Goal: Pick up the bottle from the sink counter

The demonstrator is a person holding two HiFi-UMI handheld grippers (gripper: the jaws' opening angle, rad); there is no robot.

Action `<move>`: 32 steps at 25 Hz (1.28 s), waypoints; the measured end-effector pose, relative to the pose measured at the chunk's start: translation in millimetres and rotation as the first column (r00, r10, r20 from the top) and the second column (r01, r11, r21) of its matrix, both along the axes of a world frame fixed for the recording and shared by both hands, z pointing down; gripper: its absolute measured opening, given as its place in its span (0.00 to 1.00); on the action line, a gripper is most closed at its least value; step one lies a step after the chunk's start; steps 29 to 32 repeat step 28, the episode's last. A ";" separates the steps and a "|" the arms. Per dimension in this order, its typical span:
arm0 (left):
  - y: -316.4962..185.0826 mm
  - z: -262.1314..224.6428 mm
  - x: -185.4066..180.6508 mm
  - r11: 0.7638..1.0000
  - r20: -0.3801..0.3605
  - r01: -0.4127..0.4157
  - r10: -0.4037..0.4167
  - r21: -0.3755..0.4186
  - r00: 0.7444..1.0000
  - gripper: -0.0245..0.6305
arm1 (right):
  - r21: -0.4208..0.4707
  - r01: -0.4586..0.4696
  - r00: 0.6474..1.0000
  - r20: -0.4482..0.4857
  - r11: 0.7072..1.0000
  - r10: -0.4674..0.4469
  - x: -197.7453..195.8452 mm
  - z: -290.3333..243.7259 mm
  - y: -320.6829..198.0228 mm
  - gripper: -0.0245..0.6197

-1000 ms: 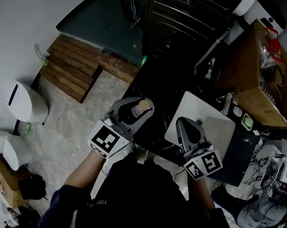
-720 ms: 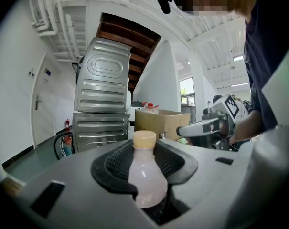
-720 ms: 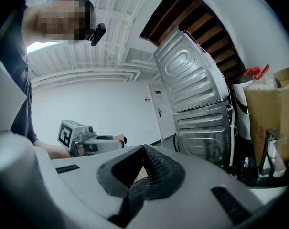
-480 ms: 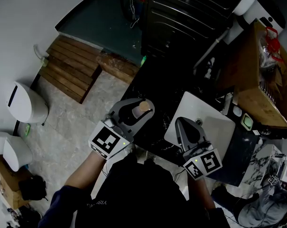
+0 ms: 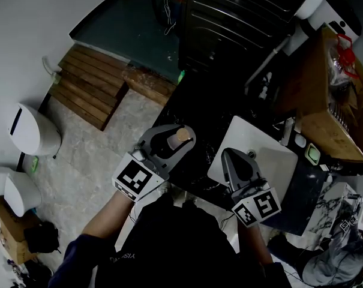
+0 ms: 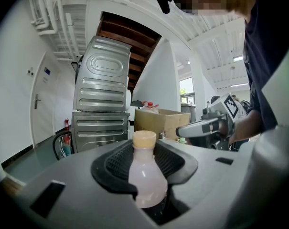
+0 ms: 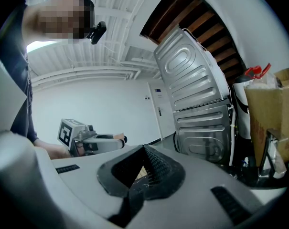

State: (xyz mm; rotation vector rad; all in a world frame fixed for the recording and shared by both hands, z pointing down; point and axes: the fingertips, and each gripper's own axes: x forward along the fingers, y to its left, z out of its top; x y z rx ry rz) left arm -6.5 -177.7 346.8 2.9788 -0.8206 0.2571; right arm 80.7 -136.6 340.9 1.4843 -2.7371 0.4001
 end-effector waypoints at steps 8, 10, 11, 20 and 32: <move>-1.7 -1.0 1.1 1.000 0.001 -0.004 0.004 0.005 1.000 0.25 | 0.002 0.004 1.000 -0.006 1.000 -0.004 -0.5 -1.0 -1.2 0.08; -2.0 -1.0 1.3 1.000 0.001 -0.005 0.005 0.002 1.000 0.25 | 0.003 0.005 1.000 -0.005 1.000 -0.005 -0.6 -1.1 -1.9 0.08; -2.0 -1.1 1.6 1.000 0.002 -0.007 0.007 -0.002 1.000 0.25 | 0.003 0.005 1.000 -0.005 1.000 -0.005 -0.6 -1.0 -2.5 0.08; -3.3 -1.0 3.3 1.000 0.008 -0.011 0.011 -0.004 1.000 0.25 | 0.005 0.007 1.000 -0.005 1.000 -0.007 0.1 -2.0 -4.9 0.08; -3.6 0.7 1.8 1.000 0.004 -0.005 0.005 0.002 1.000 0.25 | 0.006 0.002 1.000 -0.004 1.000 -0.002 0.8 -0.6 -3.4 0.08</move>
